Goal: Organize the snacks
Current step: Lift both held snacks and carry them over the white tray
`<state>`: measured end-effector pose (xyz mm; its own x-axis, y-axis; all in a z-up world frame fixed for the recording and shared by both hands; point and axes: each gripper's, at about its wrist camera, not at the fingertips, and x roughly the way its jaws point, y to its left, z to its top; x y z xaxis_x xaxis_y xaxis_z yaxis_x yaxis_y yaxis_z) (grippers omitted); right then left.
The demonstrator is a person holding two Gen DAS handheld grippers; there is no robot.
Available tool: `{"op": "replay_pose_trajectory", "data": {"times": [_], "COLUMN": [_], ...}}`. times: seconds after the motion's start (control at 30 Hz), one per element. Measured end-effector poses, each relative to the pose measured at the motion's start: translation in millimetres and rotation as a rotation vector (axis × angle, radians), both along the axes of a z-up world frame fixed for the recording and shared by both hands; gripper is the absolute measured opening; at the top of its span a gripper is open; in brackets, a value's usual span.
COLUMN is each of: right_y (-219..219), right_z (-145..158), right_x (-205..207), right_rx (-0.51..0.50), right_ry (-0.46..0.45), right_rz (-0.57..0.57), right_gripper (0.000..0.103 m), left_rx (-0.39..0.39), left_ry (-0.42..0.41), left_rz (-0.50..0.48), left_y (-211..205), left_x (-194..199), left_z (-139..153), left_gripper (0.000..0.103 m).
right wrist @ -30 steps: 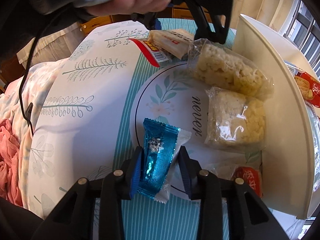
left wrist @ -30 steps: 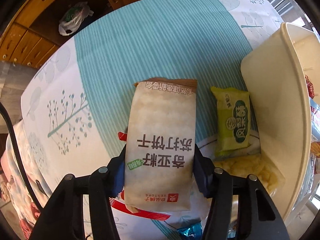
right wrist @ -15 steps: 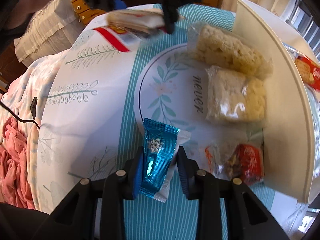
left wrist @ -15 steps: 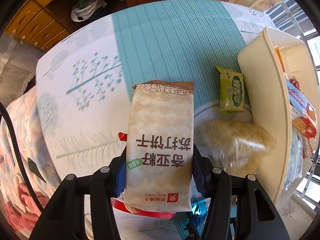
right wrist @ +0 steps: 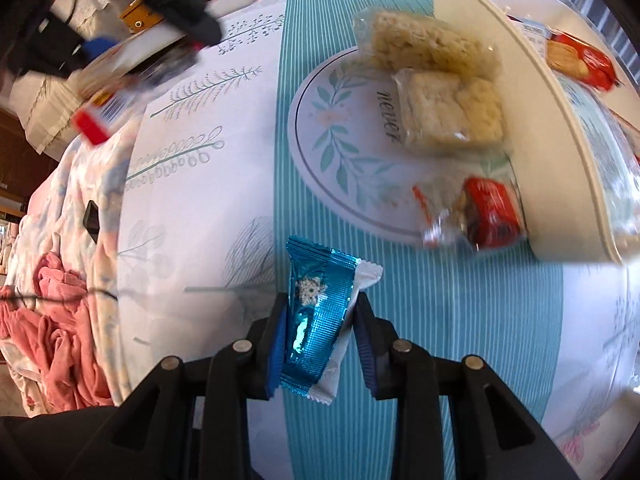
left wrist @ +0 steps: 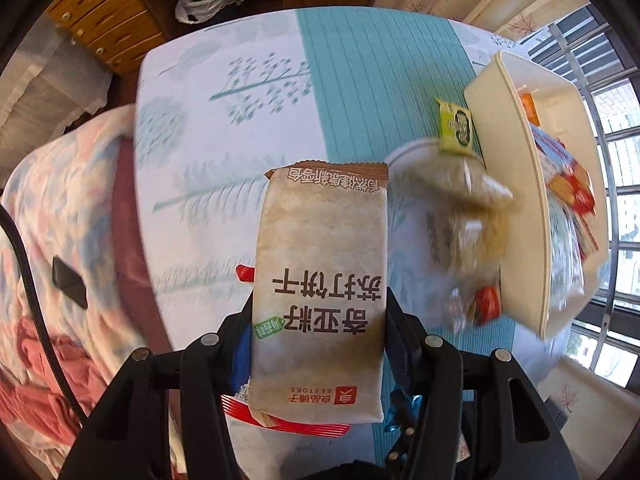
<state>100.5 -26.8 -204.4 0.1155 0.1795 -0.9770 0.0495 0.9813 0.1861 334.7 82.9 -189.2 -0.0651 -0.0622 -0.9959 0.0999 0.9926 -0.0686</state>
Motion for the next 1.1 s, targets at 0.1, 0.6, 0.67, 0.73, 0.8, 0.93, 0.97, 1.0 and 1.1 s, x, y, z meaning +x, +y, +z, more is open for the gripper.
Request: {"op": "replay_pose_trajectory", "data": {"times": [0.1,0.6,0.67,0.73,0.8,0.93,0.97,1.0,1.1], "right_y": [2,9,6,4,2,-3,-4,-6,-13], "right_z": [11,58,63,66,69,75,76,78,84], "right_x": [-13,-53,-55,-58,-61,-63,-63,-63,-61], "right_rx": [0.005,0.034,0.032,0.032,0.035,0.045,0.049,0.054,0.064], "right_ry": [0.004,-0.017,-0.024,-0.027,-0.029,-0.04,-0.043,-0.046,-0.058], "right_rz": [-0.015,-0.092,-0.1,-0.108,-0.113,-0.11,-0.106,-0.101,-0.084], "right_gripper": [0.031,0.031,0.031,0.031,0.031,0.031,0.031,0.031,0.031], "left_rx": [-0.009,-0.156,-0.194,-0.223,-0.255,-0.297,-0.305,-0.314,-0.355], "left_ry": [0.005,-0.052,-0.074,-0.089,-0.105,-0.126,-0.131,-0.136,-0.156], "left_rz": [0.013,0.081,0.085,0.086,0.093,0.103,0.108,0.114,0.143], "left_y": [11,47,47,46,46,44,43,42,38], "left_x": [-24,-134,-144,-150,-157,-167,-168,-170,-177], "left_z": [11,50,55,58,62,65,66,67,69], "left_gripper": [0.053,0.053,0.053,0.053,0.053,0.053,0.053,0.053,0.053]}}
